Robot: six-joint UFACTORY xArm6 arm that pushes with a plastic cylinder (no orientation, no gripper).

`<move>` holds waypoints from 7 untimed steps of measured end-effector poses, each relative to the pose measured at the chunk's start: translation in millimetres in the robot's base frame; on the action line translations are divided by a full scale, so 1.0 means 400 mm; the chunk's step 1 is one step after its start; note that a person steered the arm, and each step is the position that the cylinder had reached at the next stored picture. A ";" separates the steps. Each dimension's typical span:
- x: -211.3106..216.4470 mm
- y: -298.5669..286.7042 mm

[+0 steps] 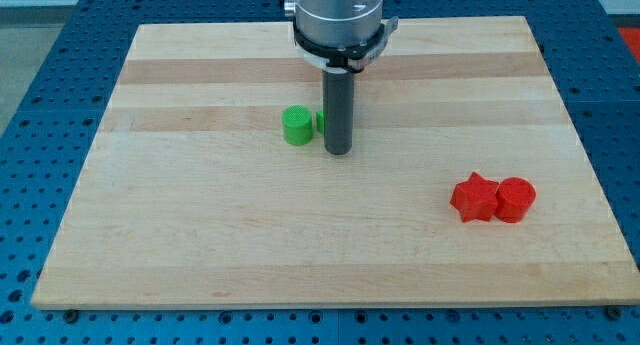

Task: Place the green circle below the green star

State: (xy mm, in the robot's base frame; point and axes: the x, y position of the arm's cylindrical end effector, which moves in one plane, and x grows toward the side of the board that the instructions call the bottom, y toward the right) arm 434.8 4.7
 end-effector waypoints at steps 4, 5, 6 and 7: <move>0.147 -0.089; 0.163 -0.140; 0.153 -0.155; 0.090 -0.209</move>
State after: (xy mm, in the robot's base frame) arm 471.0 -79.0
